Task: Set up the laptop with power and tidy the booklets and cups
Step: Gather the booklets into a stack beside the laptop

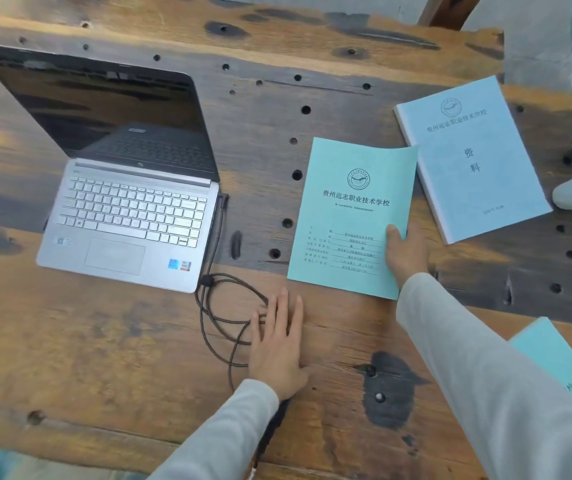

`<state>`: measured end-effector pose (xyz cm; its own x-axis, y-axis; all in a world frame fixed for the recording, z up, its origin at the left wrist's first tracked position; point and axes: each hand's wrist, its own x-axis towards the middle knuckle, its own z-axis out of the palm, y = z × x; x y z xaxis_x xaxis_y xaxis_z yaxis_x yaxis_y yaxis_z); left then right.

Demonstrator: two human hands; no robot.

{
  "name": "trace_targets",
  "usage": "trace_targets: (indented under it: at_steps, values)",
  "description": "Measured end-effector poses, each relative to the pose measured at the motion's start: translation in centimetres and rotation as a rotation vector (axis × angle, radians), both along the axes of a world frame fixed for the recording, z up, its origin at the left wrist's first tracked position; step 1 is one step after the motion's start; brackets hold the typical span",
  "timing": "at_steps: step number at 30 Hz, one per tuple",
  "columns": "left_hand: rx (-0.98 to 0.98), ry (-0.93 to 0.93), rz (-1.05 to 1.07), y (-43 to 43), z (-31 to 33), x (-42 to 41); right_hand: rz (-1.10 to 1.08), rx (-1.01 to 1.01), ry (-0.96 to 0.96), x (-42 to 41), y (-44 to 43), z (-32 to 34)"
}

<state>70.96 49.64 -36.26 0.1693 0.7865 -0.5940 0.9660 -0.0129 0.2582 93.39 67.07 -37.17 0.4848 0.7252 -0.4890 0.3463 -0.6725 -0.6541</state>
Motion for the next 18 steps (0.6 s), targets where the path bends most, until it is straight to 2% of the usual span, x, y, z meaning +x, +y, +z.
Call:
trace_targets:
  at_steps: [3, 6, 10, 18]
  values:
    - [0.074, 0.018, -0.098, -2.7, -0.1, -2.9, 0.018, 0.009, 0.005, -0.4, -0.1, 0.0]
    - [0.168, 0.011, -0.094, -5.1, 0.1, -6.0, 0.038, 0.027, 0.029, -1.1, -0.3, 0.1]
    - [0.15, 0.063, -0.122, -6.6, 0.3, -8.8, 0.096, 0.019, 0.06, -2.3, -1.1, 0.3]
    - [0.127, 0.142, -0.13, -6.6, -0.3, -8.0, 0.173, 0.002, 0.012, -3.6, -2.2, 0.3]
